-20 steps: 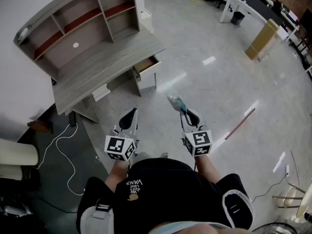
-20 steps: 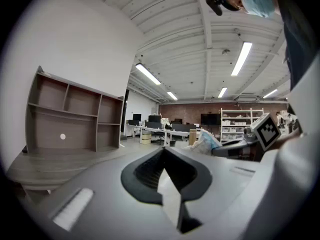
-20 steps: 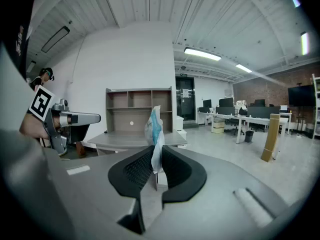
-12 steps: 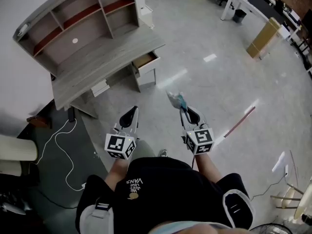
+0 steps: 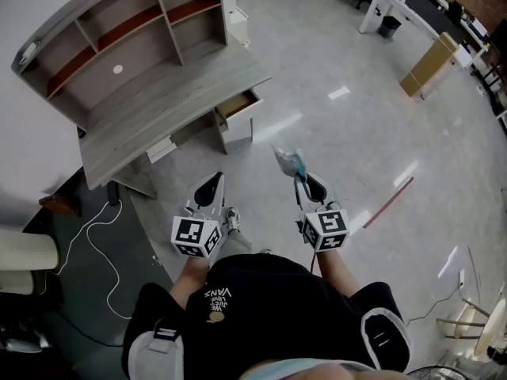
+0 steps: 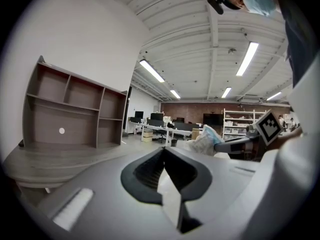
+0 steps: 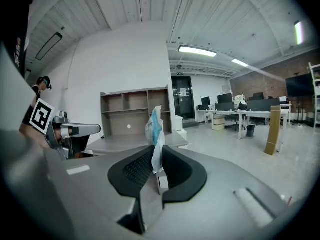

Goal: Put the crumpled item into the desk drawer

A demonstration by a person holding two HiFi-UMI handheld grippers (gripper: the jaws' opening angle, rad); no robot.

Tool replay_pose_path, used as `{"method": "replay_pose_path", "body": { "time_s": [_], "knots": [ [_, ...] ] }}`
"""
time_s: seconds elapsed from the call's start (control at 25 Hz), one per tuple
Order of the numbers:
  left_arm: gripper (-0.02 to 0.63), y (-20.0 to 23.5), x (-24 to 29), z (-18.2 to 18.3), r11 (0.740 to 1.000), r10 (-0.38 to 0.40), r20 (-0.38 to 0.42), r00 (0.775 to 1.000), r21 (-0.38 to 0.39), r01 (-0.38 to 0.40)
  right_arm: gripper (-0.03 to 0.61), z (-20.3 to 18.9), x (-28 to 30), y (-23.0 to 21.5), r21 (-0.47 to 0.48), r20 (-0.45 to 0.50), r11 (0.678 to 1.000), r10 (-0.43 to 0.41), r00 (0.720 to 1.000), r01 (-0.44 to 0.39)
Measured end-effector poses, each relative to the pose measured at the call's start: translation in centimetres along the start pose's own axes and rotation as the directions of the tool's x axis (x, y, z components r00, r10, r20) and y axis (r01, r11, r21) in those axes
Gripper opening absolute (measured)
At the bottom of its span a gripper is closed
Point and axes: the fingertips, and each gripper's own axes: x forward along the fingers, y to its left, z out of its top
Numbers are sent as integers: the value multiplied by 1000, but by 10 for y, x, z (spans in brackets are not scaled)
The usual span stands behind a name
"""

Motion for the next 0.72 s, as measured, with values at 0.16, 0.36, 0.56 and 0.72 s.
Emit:
{"method": "replay_pose_path", "body": {
  "time_s": [0.16, 0.36, 0.56, 0.72],
  "knots": [
    [52, 25, 31, -2, 999, -43, -18, 999, -2, 43, 48, 9, 33, -8, 5, 0, 999, -45, 999, 45],
    [52, 58, 73, -3, 994, -105, -44, 994, -3, 105, 48, 20, 78, -14, 0, -9, 996, -90, 996, 90],
    [52, 94, 106, -2, 988, -156, -75, 985, 5, 157, 48, 24, 124, -16, 10, -23, 991, -132, 991, 132],
    [52, 119, 128, -4, 981, -192, -101, 976, 10, 194, 48, 26, 155, -16, 21, -30, 987, -161, 987, 161]
  ]
}}
